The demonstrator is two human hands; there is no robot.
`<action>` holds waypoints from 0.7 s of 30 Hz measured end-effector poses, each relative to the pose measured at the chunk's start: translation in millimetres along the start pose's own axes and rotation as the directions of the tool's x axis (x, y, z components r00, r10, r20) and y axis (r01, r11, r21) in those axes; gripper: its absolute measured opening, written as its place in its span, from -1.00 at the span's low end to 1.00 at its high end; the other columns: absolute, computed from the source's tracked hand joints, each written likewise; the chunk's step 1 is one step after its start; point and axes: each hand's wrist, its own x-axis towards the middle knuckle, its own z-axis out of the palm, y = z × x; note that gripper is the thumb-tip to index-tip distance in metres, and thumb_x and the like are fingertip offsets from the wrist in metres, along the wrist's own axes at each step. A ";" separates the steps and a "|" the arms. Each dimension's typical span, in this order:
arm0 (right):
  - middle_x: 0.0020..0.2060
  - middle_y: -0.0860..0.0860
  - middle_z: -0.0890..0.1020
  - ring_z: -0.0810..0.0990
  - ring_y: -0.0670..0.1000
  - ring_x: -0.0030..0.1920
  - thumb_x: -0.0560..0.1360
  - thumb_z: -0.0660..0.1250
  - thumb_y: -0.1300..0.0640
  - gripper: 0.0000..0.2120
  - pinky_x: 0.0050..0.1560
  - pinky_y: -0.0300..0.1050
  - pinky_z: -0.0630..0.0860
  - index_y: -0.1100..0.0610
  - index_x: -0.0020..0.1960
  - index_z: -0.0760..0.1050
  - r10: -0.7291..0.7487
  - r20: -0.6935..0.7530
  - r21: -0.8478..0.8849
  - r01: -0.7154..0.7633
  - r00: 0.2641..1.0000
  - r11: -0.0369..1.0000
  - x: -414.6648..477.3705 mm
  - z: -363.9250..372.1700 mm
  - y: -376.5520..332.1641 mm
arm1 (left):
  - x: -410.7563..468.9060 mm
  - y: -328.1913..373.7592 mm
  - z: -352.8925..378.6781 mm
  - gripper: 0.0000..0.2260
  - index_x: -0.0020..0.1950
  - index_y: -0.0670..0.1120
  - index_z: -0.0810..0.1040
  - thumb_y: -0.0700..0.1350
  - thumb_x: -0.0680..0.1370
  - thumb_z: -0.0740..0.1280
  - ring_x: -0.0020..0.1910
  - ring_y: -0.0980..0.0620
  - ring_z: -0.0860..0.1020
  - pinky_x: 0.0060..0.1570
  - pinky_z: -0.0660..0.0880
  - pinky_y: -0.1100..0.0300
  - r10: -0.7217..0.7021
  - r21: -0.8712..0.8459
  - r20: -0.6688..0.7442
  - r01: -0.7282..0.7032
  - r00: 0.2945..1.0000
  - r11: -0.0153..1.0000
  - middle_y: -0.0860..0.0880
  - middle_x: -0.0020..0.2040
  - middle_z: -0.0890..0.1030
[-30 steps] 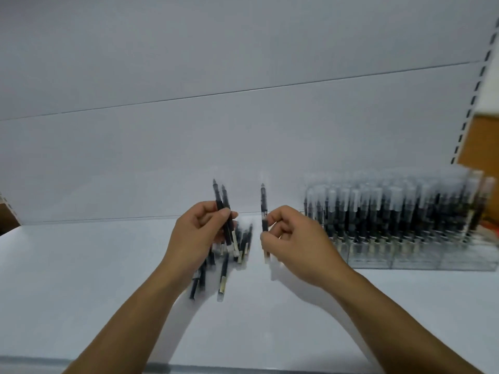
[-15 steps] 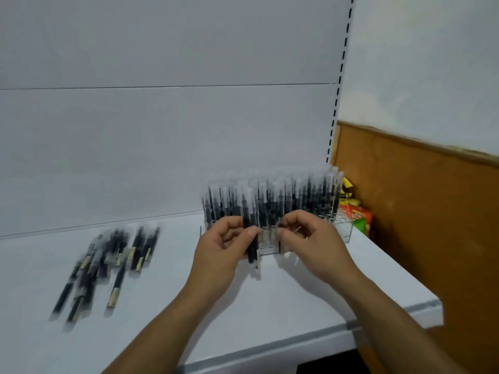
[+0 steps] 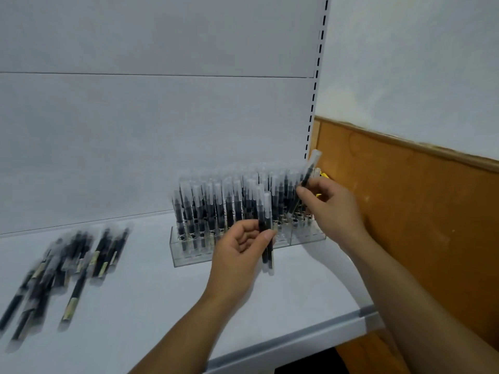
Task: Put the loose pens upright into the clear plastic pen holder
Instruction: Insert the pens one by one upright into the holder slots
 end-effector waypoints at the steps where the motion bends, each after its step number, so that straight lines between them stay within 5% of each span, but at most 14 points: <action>1: -0.27 -0.03 0.60 0.54 -0.01 -0.23 0.54 0.37 0.04 -0.88 -0.19 -0.05 0.48 0.08 -0.06 0.60 -0.005 0.003 -0.022 0.005 1.000 1.000 1.4 1.6 1.1 | -0.2 -0.1 -0.4 -0.73 -0.04 -0.03 0.65 0.05 0.33 0.47 -0.05 -0.13 0.65 0.00 0.59 0.15 -0.001 0.008 0.004 0.001 1.000 1.000 -0.15 -0.11 0.68; 7: -0.25 -0.14 0.62 0.55 -0.14 -0.24 0.52 0.40 0.04 -0.95 -0.24 -0.16 0.48 -0.02 -0.03 0.57 -0.024 0.042 -0.155 0.030 0.999 0.987 6.3 9.6 5.8 | 0.7 -2.1 1.0 -0.72 -0.09 0.03 0.67 0.11 0.27 0.51 -0.08 -0.13 0.63 0.02 0.59 0.02 -0.025 -0.037 0.003 0.026 1.000 0.999 -0.20 -0.11 0.67; 10: -0.23 -0.14 0.64 0.59 -0.10 -0.22 0.50 0.43 0.03 -0.84 -0.17 -0.04 0.59 0.01 0.06 0.54 -0.004 0.105 -0.246 0.030 0.994 0.969 9.0 11.0 6.1 | 1.0 -3.3 0.7 -0.72 -0.08 -0.02 0.67 0.07 0.29 0.50 -0.08 -0.15 0.63 0.08 0.58 -0.08 -0.027 -0.031 0.006 0.028 1.000 0.999 -0.22 -0.11 0.66; 21: -0.23 -0.13 0.59 0.58 -0.06 -0.15 0.50 0.42 0.05 -0.91 -0.12 -0.05 0.56 0.01 -0.02 0.56 0.014 0.232 -0.413 0.086 0.973 0.907 13.5 14.5 -0.7 | 2.3 -5.3 0.4 -0.68 -0.04 -0.09 0.63 0.04 0.30 0.48 -0.11 -0.11 0.63 0.04 0.60 0.01 -0.010 -0.018 0.013 0.010 1.000 1.000 -0.23 -0.10 0.66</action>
